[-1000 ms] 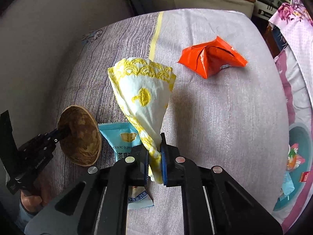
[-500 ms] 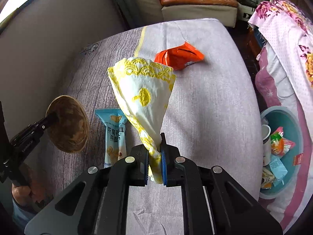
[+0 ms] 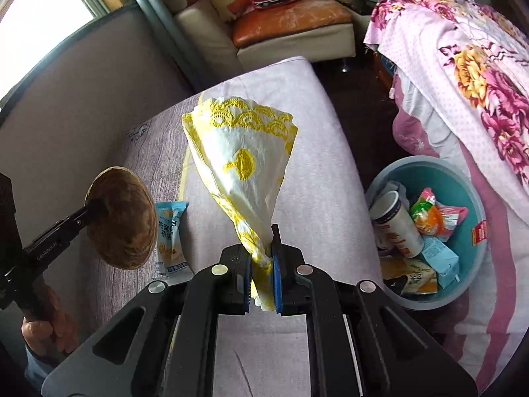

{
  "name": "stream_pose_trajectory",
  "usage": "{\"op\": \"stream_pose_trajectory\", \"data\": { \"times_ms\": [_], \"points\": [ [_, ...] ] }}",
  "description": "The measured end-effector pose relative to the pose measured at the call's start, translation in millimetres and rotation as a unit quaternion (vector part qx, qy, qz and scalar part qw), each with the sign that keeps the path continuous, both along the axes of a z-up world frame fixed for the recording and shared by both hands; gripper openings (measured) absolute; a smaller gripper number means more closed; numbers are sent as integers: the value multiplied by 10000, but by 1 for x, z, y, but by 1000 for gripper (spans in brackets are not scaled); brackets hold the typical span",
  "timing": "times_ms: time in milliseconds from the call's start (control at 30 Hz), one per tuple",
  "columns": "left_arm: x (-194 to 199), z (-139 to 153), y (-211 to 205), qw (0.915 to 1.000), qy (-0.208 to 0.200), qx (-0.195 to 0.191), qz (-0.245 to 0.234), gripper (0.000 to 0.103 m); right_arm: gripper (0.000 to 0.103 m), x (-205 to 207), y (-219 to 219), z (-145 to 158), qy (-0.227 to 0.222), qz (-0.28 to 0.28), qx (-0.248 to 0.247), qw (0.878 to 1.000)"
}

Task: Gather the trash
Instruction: 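Carry the wrapper and wooden bowl over the teal wastebasket, then open the left tool to drop the bowl while the right tool releases the wrapper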

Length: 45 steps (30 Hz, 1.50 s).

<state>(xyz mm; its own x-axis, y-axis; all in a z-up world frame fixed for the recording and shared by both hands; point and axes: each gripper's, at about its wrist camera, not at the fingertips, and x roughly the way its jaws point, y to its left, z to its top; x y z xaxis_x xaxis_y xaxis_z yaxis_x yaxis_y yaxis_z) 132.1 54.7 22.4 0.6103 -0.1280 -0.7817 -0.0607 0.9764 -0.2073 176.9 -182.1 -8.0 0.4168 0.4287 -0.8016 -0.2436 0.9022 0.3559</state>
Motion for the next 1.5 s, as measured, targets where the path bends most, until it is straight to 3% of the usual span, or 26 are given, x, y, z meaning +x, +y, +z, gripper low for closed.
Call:
{"op": "stream_pose_trajectory", "data": {
  "times_ms": [367,667,1200,1500],
  "points": [
    [39,-25,-134,9927,360,32,-1151,6,10,-10,-127,10,-298,-1305,13,9910],
    [61,-46,-218,9831,602,154,-1722,6,10,-11,-196,-7,-85,-1700,97,9854],
    [98,-82,-257,9739,987,273,-2027,6,10,13,-207,-34,194,-1752,0,9843],
    [110,-94,-276,9681,1091,151,-2249,10,11,19,-214,-37,267,-1923,-180,9808]
  ]
}}
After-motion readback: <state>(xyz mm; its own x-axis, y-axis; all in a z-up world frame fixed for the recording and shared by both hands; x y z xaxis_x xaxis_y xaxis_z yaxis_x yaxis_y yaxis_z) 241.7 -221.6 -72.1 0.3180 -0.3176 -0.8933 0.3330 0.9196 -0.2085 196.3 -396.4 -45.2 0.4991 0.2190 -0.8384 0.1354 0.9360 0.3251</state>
